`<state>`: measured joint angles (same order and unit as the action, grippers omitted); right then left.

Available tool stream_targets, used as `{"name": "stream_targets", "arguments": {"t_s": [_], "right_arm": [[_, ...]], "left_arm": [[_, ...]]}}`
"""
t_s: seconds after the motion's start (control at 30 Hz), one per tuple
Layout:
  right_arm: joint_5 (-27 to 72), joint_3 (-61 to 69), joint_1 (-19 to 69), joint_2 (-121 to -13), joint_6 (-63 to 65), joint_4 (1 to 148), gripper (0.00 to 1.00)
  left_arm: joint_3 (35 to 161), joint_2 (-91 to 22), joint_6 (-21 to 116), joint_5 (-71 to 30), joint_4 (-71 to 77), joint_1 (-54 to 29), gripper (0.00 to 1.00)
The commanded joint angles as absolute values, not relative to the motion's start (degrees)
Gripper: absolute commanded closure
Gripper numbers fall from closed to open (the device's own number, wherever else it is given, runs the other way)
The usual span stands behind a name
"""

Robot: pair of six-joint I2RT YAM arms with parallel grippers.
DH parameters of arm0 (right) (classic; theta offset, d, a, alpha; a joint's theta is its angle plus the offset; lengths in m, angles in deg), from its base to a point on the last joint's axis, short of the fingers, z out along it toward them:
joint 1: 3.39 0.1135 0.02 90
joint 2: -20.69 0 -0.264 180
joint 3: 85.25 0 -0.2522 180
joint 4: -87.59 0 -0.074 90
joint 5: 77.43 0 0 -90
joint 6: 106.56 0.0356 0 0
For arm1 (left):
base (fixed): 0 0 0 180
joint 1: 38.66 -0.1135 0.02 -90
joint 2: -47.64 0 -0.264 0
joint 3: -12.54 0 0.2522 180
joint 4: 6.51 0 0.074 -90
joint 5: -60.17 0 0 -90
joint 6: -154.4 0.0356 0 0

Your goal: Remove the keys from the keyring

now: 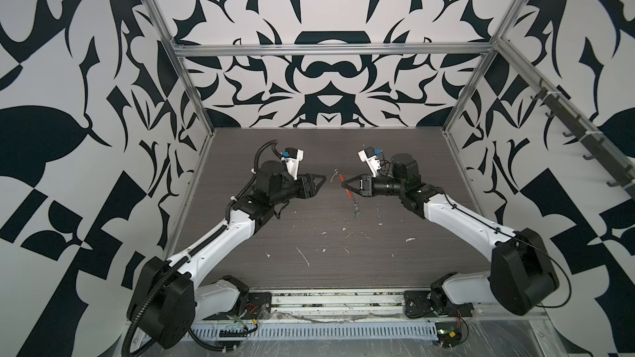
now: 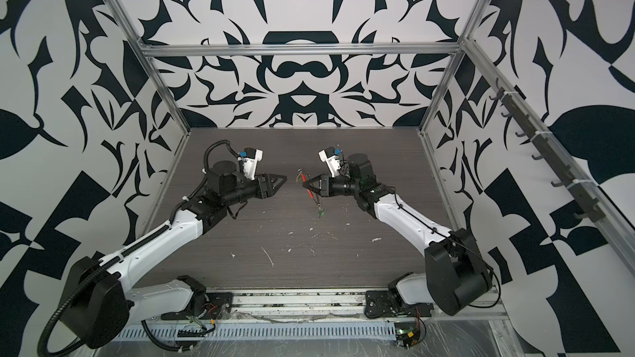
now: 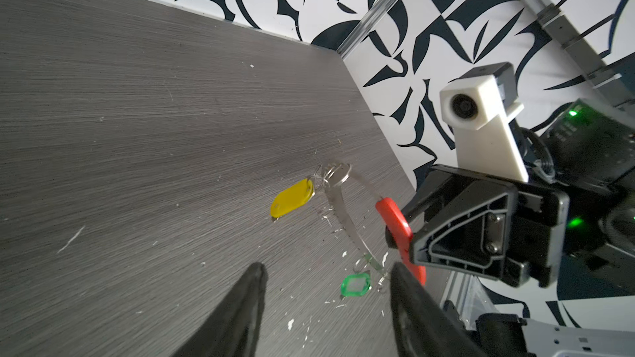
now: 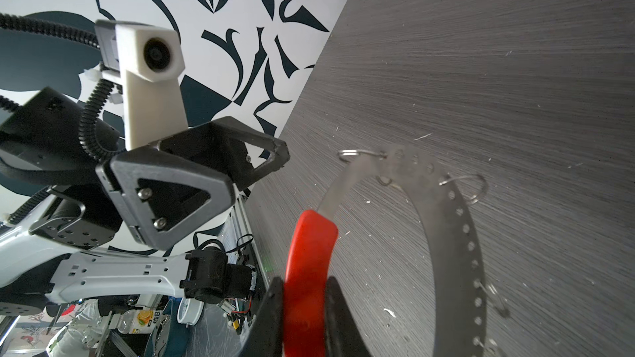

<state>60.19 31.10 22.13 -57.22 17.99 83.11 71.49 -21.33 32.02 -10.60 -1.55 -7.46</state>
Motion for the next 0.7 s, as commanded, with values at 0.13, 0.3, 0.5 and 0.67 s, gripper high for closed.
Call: {"name": "stream_targets", "arguments": {"t_s": [0.13,0.3,0.5,0.67], "right_arm": [[58.8,26.7,24.2,-53.0,12.0,77.1,0.93],[51.1,24.3,27.9,-51.7,4.7,69.7,0.93],[43.4,22.2,31.1,-51.5,0.6,66.6,0.93],[38.4,20.8,33.3,-51.9,-0.6,66.0,0.94]], "left_arm": [[71.3,-20.9,28.9,-7.3,-8.9,-5.9,0.34],[71.6,-23.6,19.3,-4.6,-14.6,-5.8,0.30],[71.2,-24.9,13.0,-5.0,-16.0,-5.8,0.39],[70.7,-24.9,9.9,-5.1,-17.0,-5.8,0.44]]}}
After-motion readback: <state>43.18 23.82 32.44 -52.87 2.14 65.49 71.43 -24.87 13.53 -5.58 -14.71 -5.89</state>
